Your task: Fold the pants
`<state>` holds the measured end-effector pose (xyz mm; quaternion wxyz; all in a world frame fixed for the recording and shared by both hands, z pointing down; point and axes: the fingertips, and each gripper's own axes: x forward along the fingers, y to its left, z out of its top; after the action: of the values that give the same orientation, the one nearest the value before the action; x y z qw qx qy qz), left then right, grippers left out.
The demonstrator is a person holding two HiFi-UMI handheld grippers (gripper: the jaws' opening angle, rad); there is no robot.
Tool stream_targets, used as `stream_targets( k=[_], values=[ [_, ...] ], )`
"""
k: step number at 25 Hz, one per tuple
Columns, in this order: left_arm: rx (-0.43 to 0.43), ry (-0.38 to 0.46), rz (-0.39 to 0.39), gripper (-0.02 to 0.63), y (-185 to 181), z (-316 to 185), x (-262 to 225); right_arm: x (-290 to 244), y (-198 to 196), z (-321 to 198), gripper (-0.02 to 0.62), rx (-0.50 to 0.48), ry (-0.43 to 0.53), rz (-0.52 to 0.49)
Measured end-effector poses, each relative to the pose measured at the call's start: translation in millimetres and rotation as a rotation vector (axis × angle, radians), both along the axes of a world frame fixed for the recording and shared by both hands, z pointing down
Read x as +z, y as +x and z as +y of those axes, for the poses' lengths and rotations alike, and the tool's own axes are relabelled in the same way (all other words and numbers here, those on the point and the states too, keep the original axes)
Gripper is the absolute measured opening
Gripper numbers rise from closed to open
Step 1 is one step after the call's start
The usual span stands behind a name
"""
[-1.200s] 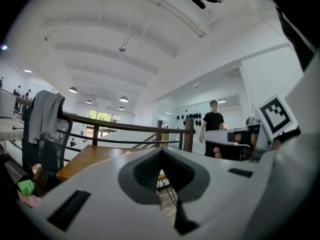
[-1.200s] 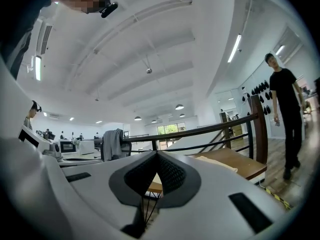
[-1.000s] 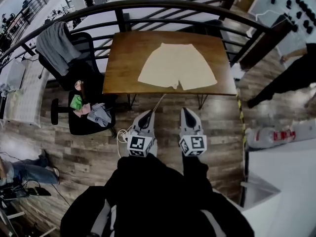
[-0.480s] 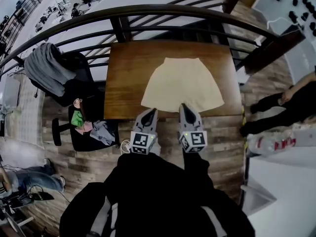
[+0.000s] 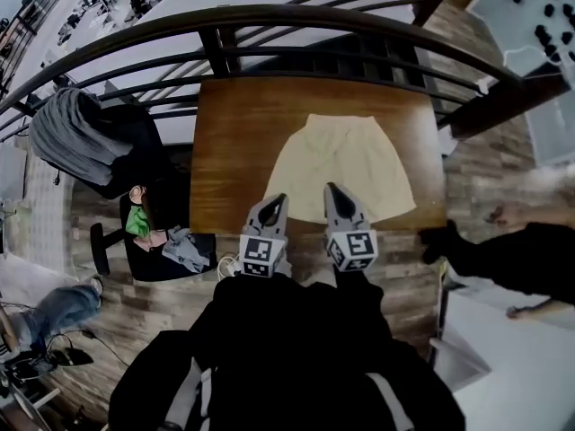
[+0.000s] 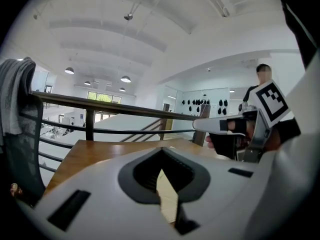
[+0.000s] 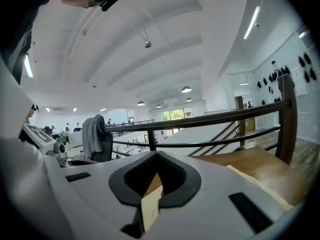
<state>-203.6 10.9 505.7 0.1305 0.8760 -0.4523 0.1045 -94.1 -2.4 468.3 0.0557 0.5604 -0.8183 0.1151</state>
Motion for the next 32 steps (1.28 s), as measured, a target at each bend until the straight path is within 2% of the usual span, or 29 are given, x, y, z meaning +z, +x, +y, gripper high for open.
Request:
stream_targets(
  k=[5, 10, 16, 21, 28, 32],
  values=[
    [-0.046, -0.068, -0.017, 0.002, -8.4, -21.0, 17.0, 14.4, -8.1, -32.9, 0.003, -0.063, -0.06, 0.014],
    [-0.117, -0.154, -0.052, 0.002, -10.4, -43.2, 41.3, 37.0, -16.1, -76.1, 0.003, -0.196, -0.113, 0.06],
    [-0.189, -0.208, -0.086, 0.002, 8.1, -72.0, 60.5, 57.0, -7.6, -128.4, 0.003, -0.318, -0.166, 0.107],
    [-0.239, -0.266, -0.109, 0.003, 18.4, -86.2, 81.8, 88.2, -6.8, -149.4, 0.003, -0.436, -0.217, 0.175],
    [-0.307, -0.355, -0.144, 0.011, 7.3, -94.1, 114.8, 132.0, -17.5, -165.9, 0.005, -0.599, -0.314, 0.283],
    [-0.313, -0.404, -0.171, 0.048, -2.0, -95.0, 131.1, 147.7, -25.2, -180.3, 0.071, -0.663, -0.351, 0.346]
  ],
)
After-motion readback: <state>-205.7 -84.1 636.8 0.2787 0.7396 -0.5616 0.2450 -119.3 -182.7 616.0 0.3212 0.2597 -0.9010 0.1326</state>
